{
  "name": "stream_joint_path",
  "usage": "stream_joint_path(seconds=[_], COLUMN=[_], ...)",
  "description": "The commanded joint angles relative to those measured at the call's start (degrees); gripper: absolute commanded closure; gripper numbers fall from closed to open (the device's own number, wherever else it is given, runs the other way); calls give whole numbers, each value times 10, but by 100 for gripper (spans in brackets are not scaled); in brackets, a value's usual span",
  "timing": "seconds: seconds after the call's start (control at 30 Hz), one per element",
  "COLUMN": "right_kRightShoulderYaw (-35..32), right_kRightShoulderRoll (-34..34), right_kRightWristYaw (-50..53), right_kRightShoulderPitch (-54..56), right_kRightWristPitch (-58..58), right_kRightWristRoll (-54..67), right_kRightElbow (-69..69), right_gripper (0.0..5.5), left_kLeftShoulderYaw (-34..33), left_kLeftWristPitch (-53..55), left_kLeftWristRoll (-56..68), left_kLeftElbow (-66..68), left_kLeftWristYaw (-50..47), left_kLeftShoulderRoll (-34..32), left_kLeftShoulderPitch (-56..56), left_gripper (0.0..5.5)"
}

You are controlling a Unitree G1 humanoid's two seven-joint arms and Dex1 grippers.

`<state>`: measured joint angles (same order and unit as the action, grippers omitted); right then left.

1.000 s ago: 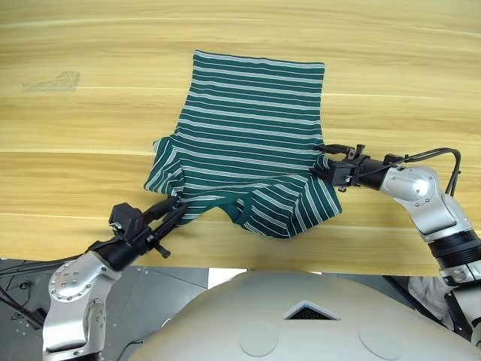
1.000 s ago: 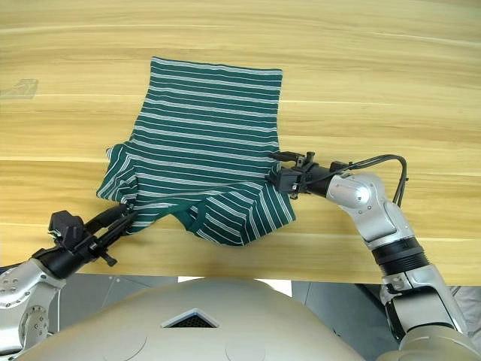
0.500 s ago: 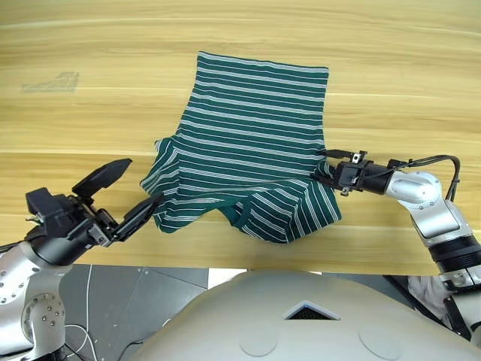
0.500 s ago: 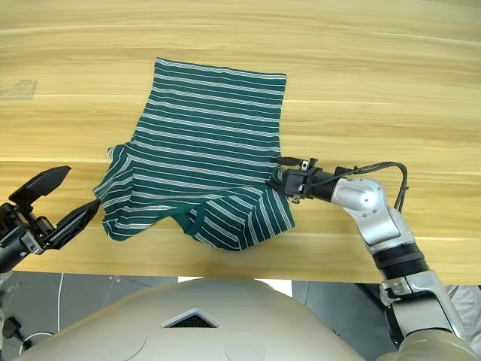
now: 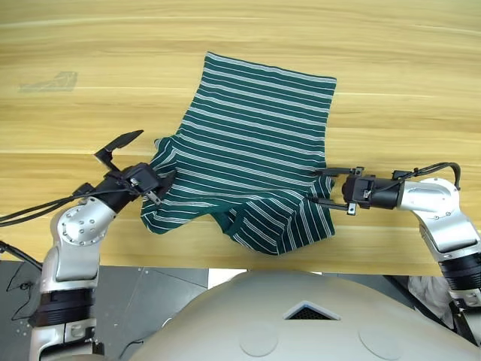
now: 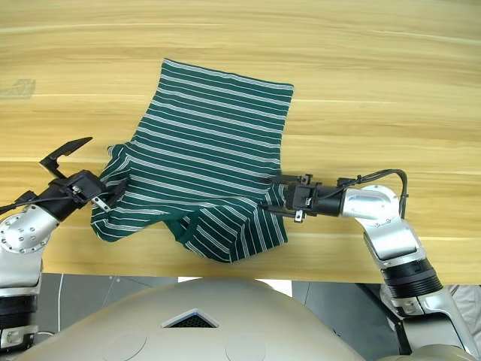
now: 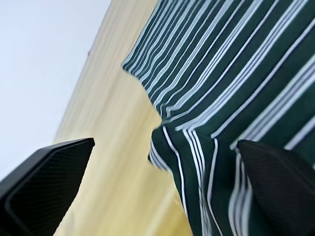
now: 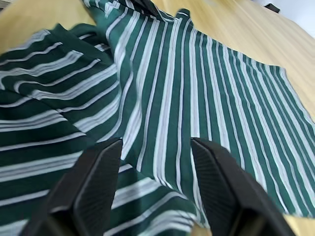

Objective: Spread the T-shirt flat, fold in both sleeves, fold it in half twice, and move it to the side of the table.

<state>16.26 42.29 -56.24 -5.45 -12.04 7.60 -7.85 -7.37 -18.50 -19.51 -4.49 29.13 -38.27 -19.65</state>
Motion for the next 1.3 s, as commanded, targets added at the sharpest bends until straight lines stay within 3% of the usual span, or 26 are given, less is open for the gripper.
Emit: stream_joint_path(seconds=[0.03,0.3,0.5,0.73,0.9,1.3], right_kRightShoulderYaw=[-1,69,116,80,10,19], right_kRightShoulderRoll=[17,61,71,129,184,149], right_kRightWristYaw=[-28,-91,-28,4,-29,-15], right_kRightShoulderPitch=[-12,-58,-32,-4,-22,38], right_kRightWristPitch=[17,25,-42,-59,-44,-41], right_kRightWristRoll=[13,-59,-224,-206,-100,-134], right_kRightElbow=[-28,-51,61,145,139,141], right_gripper=[293,293,293,293,293,293], left_kLeftShoulderYaw=[16,35,49,48,47,64], left_kLeftWristPitch=[-26,-45,-43,-37,-34,-28], left_kLeftWristRoll=[-37,-52,-48,-46,-46,-43], left_kLeftElbow=[47,91,90,82,74,61], left_kLeftWristYaw=[-29,-56,-70,-80,-91,-111], left_kLeftShoulderRoll=[-27,-51,-43,-43,-42,-29], left_kLeftShoulderPitch=[21,46,34,28,9,-10], left_gripper=[14,14,14,14,14,14])
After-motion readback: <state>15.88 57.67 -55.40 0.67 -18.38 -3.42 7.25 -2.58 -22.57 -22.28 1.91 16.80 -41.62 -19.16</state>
